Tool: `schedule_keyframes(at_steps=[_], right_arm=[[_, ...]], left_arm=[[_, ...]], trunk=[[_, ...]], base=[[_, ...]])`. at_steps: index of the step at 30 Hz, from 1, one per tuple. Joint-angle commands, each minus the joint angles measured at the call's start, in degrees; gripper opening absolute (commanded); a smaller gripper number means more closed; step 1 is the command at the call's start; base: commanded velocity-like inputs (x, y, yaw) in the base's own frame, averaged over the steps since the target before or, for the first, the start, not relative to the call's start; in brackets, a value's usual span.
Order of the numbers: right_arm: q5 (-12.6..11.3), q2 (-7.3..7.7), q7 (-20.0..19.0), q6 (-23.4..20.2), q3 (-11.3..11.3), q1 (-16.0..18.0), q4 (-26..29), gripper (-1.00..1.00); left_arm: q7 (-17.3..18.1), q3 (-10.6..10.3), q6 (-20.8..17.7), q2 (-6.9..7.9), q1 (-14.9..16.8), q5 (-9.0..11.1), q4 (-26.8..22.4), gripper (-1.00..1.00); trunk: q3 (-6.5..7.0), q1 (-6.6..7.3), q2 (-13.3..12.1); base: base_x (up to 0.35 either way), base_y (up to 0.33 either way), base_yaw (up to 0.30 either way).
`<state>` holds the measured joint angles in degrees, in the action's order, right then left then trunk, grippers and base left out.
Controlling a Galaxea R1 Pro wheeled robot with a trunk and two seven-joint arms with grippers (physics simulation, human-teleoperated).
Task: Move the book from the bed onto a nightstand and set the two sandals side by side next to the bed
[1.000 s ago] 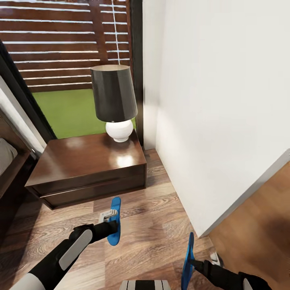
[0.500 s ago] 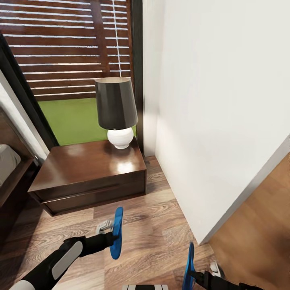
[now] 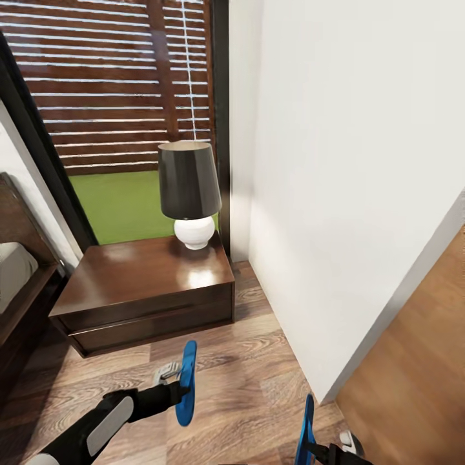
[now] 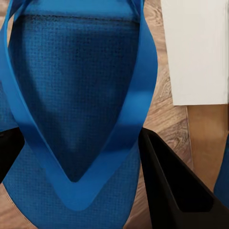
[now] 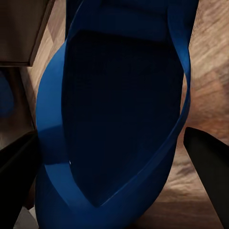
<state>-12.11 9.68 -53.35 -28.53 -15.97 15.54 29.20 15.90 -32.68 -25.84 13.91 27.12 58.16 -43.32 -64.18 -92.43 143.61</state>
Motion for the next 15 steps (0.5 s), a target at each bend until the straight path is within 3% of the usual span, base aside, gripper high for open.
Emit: schedule_keyframes(at_steps=[1,9,13,15], right_arm=[[-0.24,-0.01,-0.09,-0.4,-0.11,0.02,-0.02,-1.0],[-0.2,-0.01,-0.09,-0.38,-0.11,0.02,-0.02,-1.0],[-0.12,-0.16,-0.63,-0.44,0.03,0.02,0.19,-1.0],[-0.07,0.0,-3.65,-0.45,0.06,0.02,0.25,-1.0]], left_arm=[[0.0,-0.18,-0.13,0.0,0.04,0.16,0.02,-1.0],[-0.07,-0.19,-0.09,-0.34,0.04,0.17,0.74,-1.0],[-0.02,-0.19,-0.16,-1.29,0.04,0.12,2.01,-1.0],[-0.01,-0.19,-0.17,-1.39,0.04,0.11,2.14,-1.0]], trunk=[[0.18,0.03,0.0],[1.95,0.24,-0.1],[2.84,0.34,-0.16],[3.28,0.4,-0.18]], base=[[0.0,0.0,0.0],[0.0,0.0,0.0],[0.0,0.0,0.0],[0.0,0.0,0.0]])
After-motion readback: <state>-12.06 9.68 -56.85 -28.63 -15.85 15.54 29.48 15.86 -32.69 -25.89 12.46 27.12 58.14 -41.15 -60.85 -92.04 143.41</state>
